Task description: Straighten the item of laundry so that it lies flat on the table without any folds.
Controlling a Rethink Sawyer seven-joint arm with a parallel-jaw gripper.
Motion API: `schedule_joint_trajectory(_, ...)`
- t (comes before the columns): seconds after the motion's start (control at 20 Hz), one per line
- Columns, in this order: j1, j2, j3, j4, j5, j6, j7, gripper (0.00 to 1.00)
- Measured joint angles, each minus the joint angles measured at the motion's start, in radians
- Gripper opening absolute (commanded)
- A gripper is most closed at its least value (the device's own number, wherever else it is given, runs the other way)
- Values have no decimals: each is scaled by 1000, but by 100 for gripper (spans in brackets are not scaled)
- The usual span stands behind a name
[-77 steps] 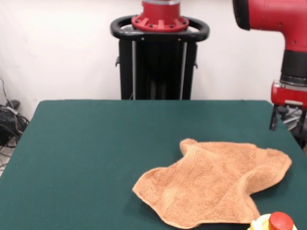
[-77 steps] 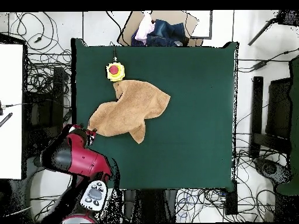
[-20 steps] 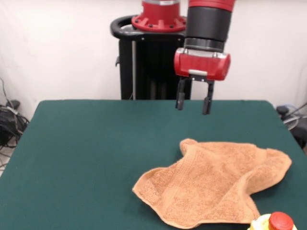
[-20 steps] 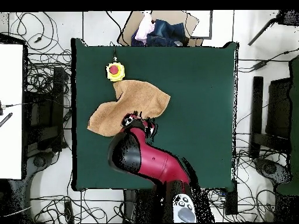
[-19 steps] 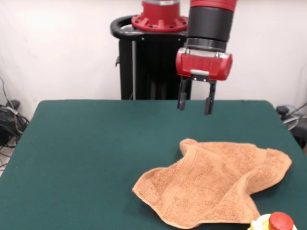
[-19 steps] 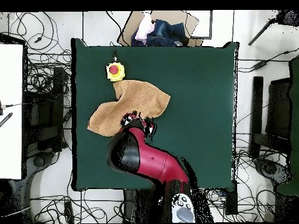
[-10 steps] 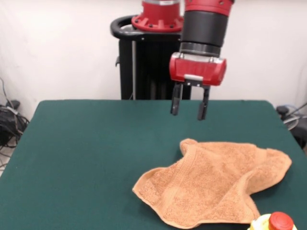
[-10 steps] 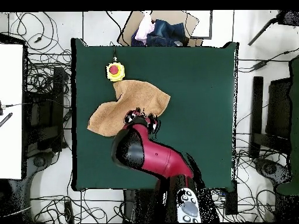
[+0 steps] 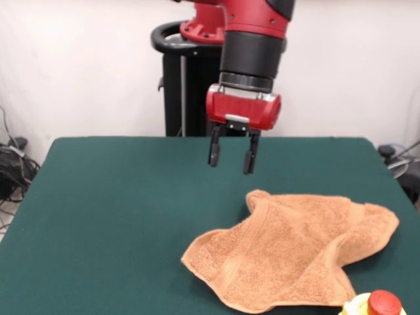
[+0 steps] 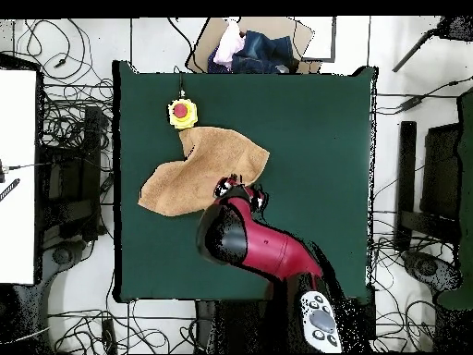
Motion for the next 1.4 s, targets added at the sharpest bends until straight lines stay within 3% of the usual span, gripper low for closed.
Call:
schedule_joint_trajectory(0.75,-128,-14,109,8,-38,0,0,100)
schedule_joint_trajectory(1.4,-51,-194,105,107,-38,47,0,100)
